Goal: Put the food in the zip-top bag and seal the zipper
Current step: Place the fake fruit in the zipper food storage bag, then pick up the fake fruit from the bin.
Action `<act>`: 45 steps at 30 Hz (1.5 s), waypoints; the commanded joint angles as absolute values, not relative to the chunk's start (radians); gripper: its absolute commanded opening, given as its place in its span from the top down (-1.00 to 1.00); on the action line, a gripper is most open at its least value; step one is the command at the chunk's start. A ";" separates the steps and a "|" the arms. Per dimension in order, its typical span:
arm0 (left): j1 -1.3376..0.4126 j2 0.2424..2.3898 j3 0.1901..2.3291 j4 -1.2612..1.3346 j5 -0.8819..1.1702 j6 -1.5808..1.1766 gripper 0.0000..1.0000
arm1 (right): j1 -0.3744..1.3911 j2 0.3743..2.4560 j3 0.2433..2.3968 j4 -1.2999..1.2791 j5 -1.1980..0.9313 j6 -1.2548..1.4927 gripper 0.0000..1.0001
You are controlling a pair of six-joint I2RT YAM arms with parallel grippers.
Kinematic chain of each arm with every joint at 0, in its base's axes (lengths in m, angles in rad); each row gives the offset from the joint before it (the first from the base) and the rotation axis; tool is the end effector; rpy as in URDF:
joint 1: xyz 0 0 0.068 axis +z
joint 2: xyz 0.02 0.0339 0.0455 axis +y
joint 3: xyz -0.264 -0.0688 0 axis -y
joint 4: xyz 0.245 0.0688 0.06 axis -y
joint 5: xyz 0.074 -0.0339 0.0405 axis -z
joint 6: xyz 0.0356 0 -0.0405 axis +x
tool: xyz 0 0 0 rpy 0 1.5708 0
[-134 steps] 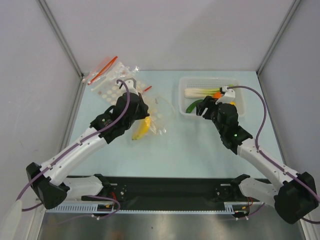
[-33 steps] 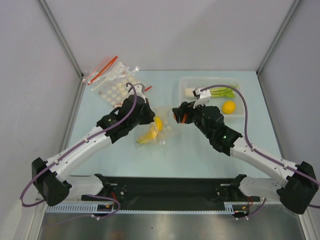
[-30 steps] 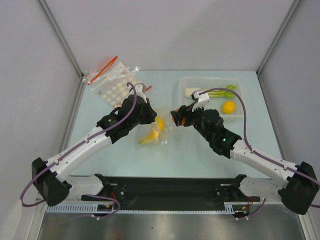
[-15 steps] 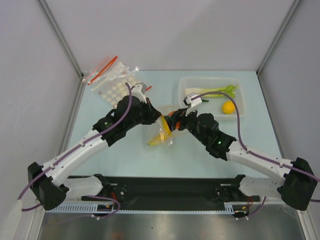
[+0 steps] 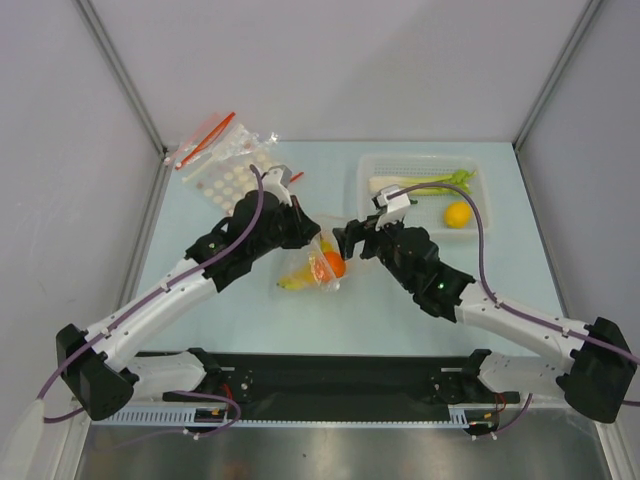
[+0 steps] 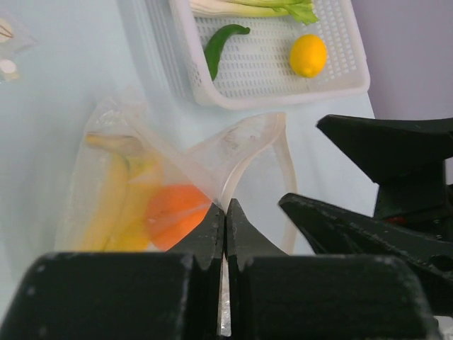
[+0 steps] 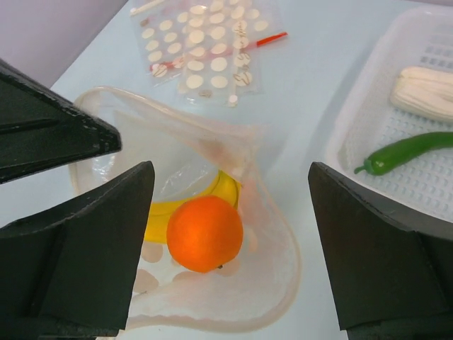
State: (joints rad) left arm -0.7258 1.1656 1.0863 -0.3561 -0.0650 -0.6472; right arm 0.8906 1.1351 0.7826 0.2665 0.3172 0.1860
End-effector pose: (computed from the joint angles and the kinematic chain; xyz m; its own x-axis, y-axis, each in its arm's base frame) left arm 0.1992 -0.1736 0.3503 -0.6245 -0.2503 -0.7399 0.3030 0.7954 -0.5248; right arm 0.1763 0.2003 0.3153 -0.1536 0.0896 -0.9841 -0.5239 0.8370 0.1579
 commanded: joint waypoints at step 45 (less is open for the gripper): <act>-0.716 1.144 1.088 -0.333 -0.150 -0.623 0.99 | 0.158 1.721 1.261 -0.253 0.612 0.512 -0.99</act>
State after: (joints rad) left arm -0.7238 1.1633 1.0752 -0.3702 -0.1505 -0.6434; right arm 0.1799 1.6917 1.2198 -0.2264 0.5636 0.5209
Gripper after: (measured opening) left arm 0.009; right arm 0.995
